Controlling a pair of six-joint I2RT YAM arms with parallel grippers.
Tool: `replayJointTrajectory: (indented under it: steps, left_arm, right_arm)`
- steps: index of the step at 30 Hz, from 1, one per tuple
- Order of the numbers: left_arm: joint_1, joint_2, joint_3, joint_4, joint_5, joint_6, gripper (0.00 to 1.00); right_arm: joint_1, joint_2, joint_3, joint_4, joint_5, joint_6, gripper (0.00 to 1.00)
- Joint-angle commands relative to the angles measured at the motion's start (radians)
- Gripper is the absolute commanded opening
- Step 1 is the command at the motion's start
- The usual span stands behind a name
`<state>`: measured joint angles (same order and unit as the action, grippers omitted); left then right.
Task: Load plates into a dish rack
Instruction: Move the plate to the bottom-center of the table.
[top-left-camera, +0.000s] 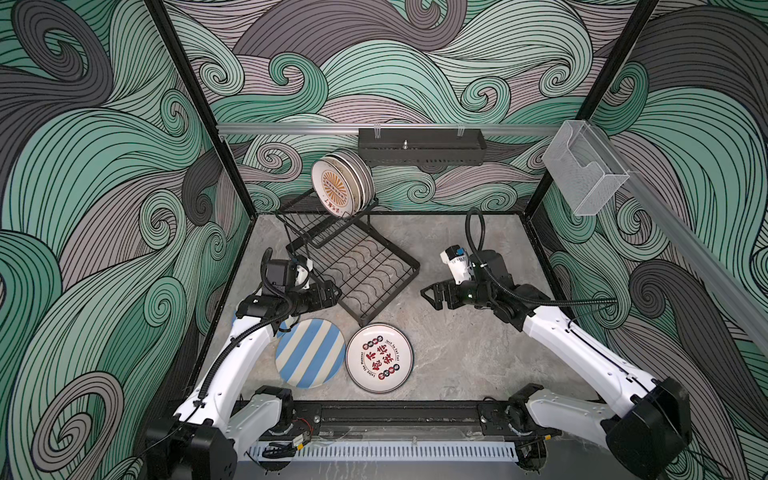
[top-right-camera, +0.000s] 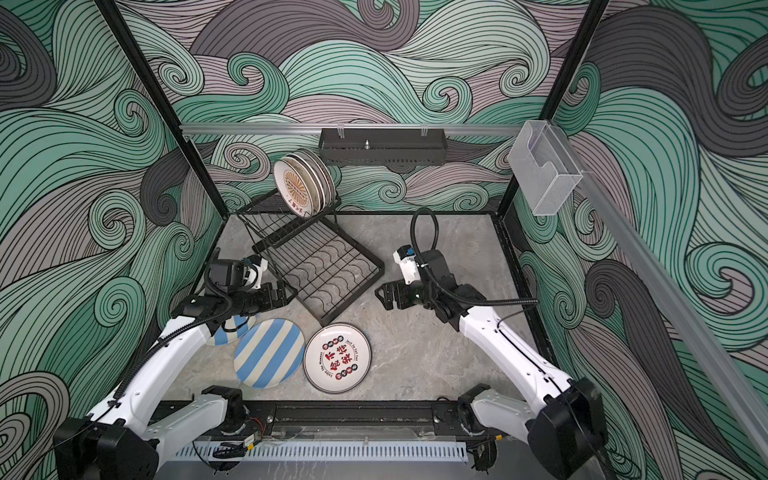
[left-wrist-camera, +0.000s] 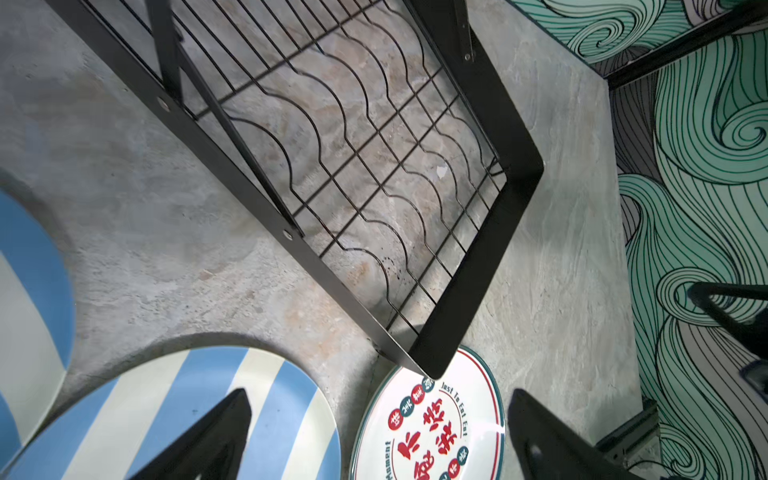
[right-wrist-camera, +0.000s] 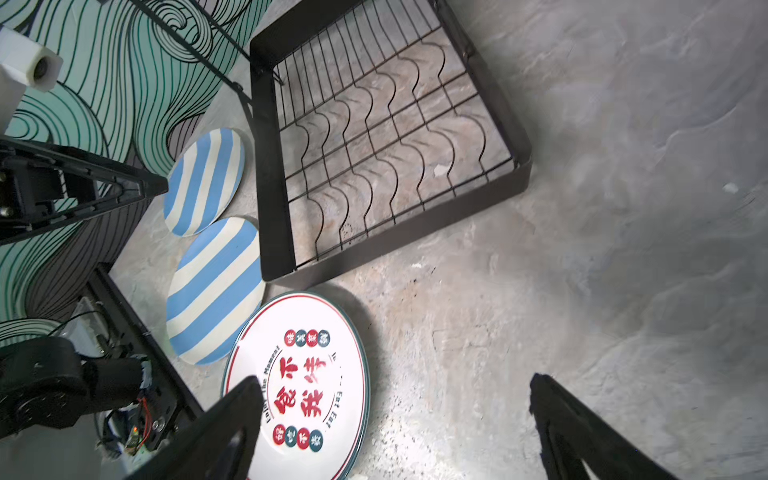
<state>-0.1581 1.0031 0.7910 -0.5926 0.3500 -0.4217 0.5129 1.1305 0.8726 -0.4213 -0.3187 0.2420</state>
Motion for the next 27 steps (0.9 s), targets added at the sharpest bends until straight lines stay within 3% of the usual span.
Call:
replayJointTrajectory:
  steps: [1, 10, 17, 27]
  left_arm:
    - [-0.029, -0.040, -0.047, -0.050, -0.041, -0.065, 0.98]
    - [-0.088, -0.066, -0.186, 0.010, 0.005, -0.163, 0.98]
    - [-0.149, -0.076, -0.256, 0.019, 0.039, -0.195, 0.99]
    - [-0.237, -0.036, -0.310, 0.121, 0.033, -0.261, 0.99]
  right_arm:
    - [0.001, -0.058, -0.071, 0.026, -0.086, 0.071, 1.00]
    - [0.002, -0.068, -0.249, 0.107, -0.169, 0.191, 0.99]
    - [0.008, -0.011, -0.321, 0.137, -0.259, 0.224, 0.84]
    - [0.054, 0.096, -0.385, 0.220, -0.299, 0.269, 0.72]
